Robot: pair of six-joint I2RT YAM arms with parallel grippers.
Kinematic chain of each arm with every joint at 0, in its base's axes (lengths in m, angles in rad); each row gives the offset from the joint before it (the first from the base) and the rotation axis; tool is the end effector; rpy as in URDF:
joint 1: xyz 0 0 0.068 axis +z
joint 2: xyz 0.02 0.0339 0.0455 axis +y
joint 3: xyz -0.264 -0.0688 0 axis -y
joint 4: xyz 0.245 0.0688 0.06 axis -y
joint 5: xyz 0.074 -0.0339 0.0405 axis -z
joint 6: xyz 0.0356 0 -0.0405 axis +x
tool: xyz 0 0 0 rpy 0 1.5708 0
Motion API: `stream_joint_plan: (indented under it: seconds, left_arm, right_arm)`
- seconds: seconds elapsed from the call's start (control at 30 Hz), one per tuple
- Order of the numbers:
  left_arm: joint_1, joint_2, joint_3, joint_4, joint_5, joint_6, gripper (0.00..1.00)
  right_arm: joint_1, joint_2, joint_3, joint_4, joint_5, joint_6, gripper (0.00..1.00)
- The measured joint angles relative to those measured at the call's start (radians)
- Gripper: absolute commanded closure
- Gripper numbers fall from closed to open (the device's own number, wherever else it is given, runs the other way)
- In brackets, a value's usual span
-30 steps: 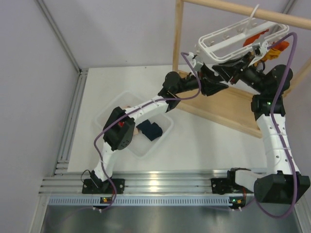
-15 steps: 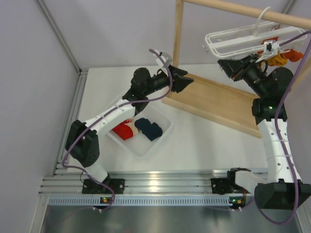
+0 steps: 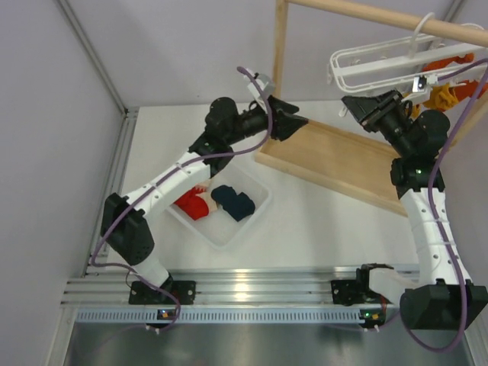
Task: Clip the socks to the hanger
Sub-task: Open the clamp at the hanger.
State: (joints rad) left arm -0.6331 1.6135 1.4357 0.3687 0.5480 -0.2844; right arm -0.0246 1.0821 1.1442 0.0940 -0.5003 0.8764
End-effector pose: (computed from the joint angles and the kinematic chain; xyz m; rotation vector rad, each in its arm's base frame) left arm 0.2998 -0.2430 0.4128 0.7260 1.3208 -1.1251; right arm 0.2412 0.0111 0.4380 0.2424 1.5013 1.0431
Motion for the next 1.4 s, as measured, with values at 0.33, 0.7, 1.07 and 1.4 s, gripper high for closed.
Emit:
stream_joint_plan:
  seconds: [0.33,0.7,1.07,1.4]
  left_arm:
    - [-0.214,0.273,0.426,-0.089,-0.244,0.165,0.44]
    - [-0.233,0.342,0.539,-0.163,-0.296,0.240,0.71]
    - [-0.229,0.334,0.474,-0.079,-0.277,0.277,1.00]
    - [-0.211,0.319,0.418,-0.024,-0.214,0.287,1.00]
  right_arm:
    - [0.063,-0.002,0.002,0.048,0.041,-0.058,1.00]
    - [0.068,-0.002,0.002,0.060,0.093,-0.096,1.00]
    - [0.070,0.000,0.002,0.047,0.096,-0.122,0.72]
    - [0.076,0.006,0.002,0.054,0.090,-0.107,0.64]
